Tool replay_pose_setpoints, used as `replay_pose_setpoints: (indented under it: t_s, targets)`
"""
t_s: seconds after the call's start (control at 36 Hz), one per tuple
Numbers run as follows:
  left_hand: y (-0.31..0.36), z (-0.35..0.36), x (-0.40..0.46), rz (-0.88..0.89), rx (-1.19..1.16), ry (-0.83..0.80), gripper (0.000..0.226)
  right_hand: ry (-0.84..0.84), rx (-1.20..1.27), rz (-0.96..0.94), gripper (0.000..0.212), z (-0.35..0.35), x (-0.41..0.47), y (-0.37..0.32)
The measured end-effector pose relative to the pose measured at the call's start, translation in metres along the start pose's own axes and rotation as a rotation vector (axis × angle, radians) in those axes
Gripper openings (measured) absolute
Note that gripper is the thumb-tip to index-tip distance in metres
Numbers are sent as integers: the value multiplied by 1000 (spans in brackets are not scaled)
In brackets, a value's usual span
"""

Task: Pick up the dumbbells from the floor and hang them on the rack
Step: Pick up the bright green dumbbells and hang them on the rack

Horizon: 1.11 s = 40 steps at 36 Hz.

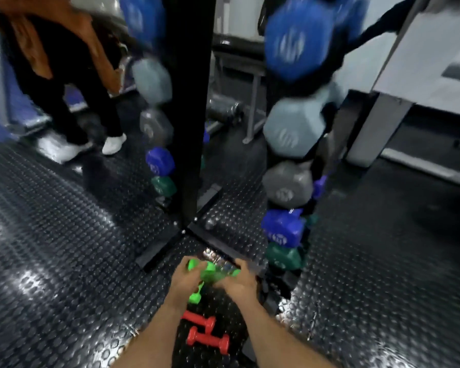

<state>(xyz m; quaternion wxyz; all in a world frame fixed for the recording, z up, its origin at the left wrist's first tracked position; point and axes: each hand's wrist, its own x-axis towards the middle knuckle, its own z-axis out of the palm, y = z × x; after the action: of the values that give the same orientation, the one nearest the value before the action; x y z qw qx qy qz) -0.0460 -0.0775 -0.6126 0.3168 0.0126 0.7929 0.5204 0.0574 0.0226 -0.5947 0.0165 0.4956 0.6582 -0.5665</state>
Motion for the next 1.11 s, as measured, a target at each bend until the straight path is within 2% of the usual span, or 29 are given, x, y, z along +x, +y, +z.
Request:
replay_pose_setpoints:
  t_s: [0.03, 0.08, 0.17, 0.19, 0.28, 0.36, 0.47, 0.56, 0.67, 0.78, 0.92, 1.11]
  targets:
    - [4, -6, -15, -39, -50, 11, 14, -72, 192, 84, 79, -3, -10, -6]
    - [37, -21, -51, -107, -110, 17, 12, -110, 355, 206, 64, -27, -42, -41]
    - [82, -38, -99, -142, -191, 75, 8, -82, 290, 193, 15, -56, -82, -91]
    - [102, -44, -116, -150, -208, 105, 6, -57, 268, 186, 4, -66, -98, -109]
    - [160, -53, -155, -153, -224, 135, 3, 106, 180, 176, 27, -87, -136, -157]
    - [235, -58, -192, -77, -249, 220, 11, 209, 88, 130, 37, -113, -182, -211]
    - [322, -59, -239, -24, -214, 324, 30, 348, 264, 117, 35, -146, -239, -262]
    - [370, -58, -273, -3, -230, 364, 30, 497, 491, 111, 32, -170, -277, -296]
    - [425, -51, -318, 35, -245, 377, 25, 614, 551, 79, 34, -213, -315, -340]
    - [475, -40, -349, 69, -272, 417, 35, 657, 546, 22, 34, -256, -334, -383]
    - [533, -26, -370, 119, -419, 467, 30, 663, 563, -86, 25, -298, -347, -430]
    - [592, -9, -368, 103, -573, 505, 29, 601, 468, -208, 28, -341, -347, -485]
